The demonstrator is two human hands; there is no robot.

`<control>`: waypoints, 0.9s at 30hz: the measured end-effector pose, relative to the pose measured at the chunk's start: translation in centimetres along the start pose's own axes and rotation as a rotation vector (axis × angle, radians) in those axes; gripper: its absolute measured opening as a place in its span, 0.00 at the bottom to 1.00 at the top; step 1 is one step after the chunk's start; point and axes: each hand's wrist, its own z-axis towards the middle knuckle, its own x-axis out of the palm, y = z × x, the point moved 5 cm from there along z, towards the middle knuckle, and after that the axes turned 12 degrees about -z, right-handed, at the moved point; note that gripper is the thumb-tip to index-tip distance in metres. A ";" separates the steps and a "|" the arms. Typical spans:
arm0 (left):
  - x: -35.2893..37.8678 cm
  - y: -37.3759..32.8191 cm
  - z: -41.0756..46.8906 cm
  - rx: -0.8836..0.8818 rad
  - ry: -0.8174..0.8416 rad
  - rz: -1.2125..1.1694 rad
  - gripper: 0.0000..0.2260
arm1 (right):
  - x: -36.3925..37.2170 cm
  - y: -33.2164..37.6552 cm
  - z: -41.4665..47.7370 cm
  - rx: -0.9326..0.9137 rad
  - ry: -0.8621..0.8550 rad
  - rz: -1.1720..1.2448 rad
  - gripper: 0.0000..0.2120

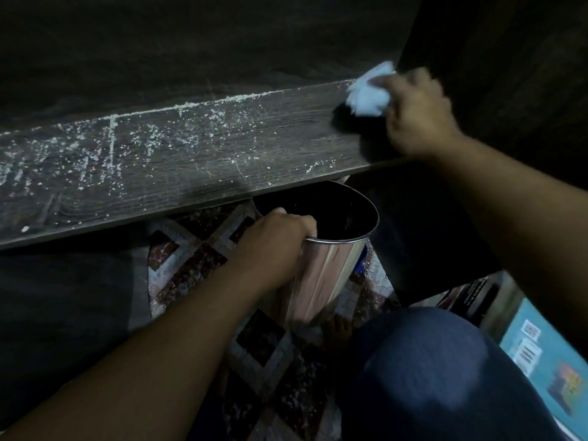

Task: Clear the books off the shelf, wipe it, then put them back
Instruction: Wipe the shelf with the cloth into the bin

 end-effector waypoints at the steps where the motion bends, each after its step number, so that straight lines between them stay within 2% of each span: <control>1: 0.1 -0.1 0.1 0.012 -0.002 0.000 0.07 | 0.1 -1.4 1.0 0.084 0.019 -0.069 0.24; 3: 0.2 -0.1 0.3 0.042 -0.011 0.005 0.07 | 1.2 -3.2 2.4 0.189 0.103 -0.132 0.26; 5: 0.4 -0.1 0.5 0.055 -0.015 0.013 0.07 | 3.2 -3.4 3.1 0.185 0.161 -0.164 0.25; 8: 0.5 -0.1 0.7 0.071 -0.031 0.018 0.08 | 4.9 -2.1 3.2 0.178 0.133 -0.168 0.25; 12: 0.5 0.0 1.1 0.042 -0.031 0.040 0.08 | 5.5 2.0 2.1 0.006 0.088 -0.175 0.27; 17: 0.7 -0.4 1.3 0.037 -0.024 0.076 0.09 | 6.1 6.0 -1.6 -0.217 0.069 0.001 0.30; 20: 0.8 -0.4 1.2 0.044 -0.023 0.053 0.09 | 4.4 4.2 -0.6 -0.114 -0.014 0.187 0.30; 23: 0.7 -0.3 1.0 0.055 -0.027 0.022 0.08 | 1.6 1.1 1.5 0.089 -0.137 0.209 0.25; 25: 0.5 -0.2 1.0 0.054 -0.029 0.015 0.09 | 1.3 -1.1 3.0 0.191 -0.108 0.196 0.24; 27: 0.5 -0.1 0.9 0.060 -0.030 0.014 0.09 | 2.3 -2.1 4.5 0.178 -0.010 0.099 0.24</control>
